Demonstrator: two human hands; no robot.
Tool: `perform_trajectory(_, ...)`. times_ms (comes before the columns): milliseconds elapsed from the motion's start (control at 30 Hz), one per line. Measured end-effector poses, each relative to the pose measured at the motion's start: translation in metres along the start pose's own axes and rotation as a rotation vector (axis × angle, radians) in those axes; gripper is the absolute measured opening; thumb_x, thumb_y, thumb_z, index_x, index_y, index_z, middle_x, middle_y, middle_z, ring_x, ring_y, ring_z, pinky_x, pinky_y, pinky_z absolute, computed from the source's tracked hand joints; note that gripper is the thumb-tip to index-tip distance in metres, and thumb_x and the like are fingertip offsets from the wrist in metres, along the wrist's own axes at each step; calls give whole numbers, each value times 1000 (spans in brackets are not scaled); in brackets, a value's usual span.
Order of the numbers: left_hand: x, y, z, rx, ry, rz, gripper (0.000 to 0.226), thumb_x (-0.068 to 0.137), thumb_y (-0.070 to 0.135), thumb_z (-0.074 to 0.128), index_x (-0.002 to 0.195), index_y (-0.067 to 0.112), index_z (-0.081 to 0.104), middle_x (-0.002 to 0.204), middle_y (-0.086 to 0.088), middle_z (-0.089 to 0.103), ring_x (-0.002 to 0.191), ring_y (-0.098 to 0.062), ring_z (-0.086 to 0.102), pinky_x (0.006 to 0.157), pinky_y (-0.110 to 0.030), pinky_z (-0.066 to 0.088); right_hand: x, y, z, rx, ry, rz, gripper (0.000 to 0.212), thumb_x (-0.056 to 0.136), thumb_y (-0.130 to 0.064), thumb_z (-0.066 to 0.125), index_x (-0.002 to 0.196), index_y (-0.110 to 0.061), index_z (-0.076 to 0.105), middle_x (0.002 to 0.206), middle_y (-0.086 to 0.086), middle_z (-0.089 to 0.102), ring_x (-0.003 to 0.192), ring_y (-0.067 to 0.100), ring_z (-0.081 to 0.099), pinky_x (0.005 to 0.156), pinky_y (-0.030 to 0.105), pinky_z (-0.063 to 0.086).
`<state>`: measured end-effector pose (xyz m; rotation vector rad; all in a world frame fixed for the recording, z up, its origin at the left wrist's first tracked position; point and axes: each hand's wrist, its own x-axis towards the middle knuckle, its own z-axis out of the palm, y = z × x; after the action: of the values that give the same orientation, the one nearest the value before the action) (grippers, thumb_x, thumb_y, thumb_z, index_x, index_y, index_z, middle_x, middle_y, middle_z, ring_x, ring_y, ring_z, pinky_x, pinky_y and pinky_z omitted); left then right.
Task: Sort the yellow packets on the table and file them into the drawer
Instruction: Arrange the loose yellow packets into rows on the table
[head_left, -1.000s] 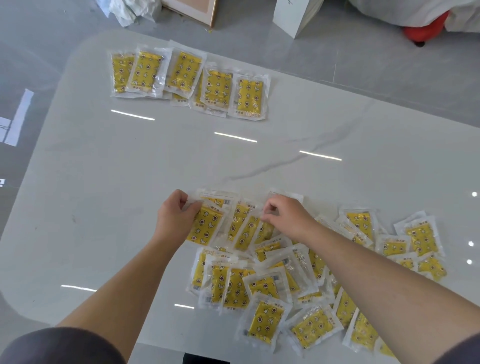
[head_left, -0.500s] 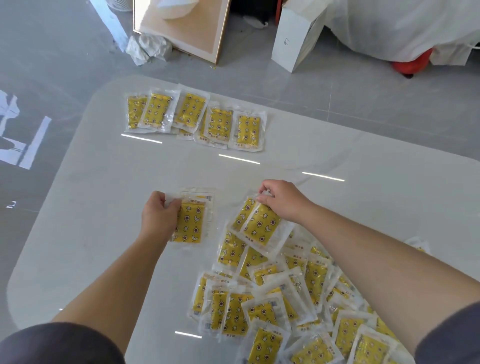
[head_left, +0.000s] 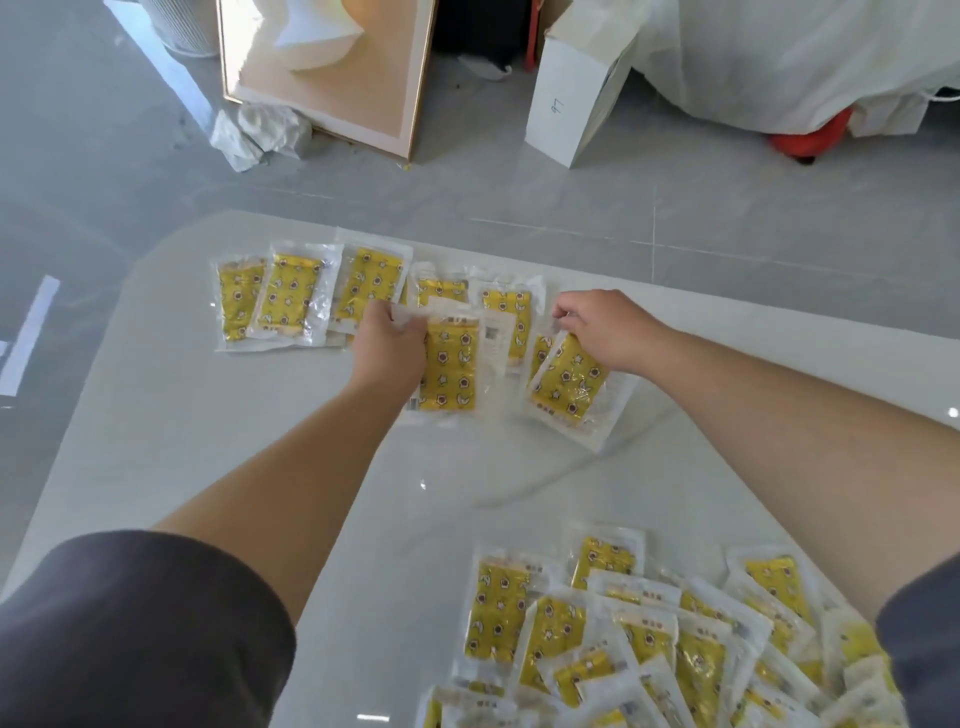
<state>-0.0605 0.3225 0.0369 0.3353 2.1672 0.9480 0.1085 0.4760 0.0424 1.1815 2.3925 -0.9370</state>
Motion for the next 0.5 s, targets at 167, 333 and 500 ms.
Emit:
perform_trajectory(167,36,25,24,109,17,-9,36,103,24,38,136,11,37,102,-3,52,75,-16,51,56,-28,39,46,-7,-13,-295,77,-44,30,95,-4,43,108,-23,62,95,3,58,80,24,49,62,30,32)
perform_trajectory(333,47,22,33,233,48,98,27,100,22,37,125,11,42,105,-3,51,90,-25,56,74,-44,54,49,-10,-5,-528,111,-89,43,80,9,45,115,-14,56,94,11,57,76,26,46,62,32,32)
perform_trajectory(500,56,26,20,221,73,162,21,100,18,38,119,9,43,84,2,47,70,-14,48,53,-31,42,39,4,-9,-678,162,-215,42,86,7,49,123,-13,49,88,6,53,82,25,40,72,33,33)
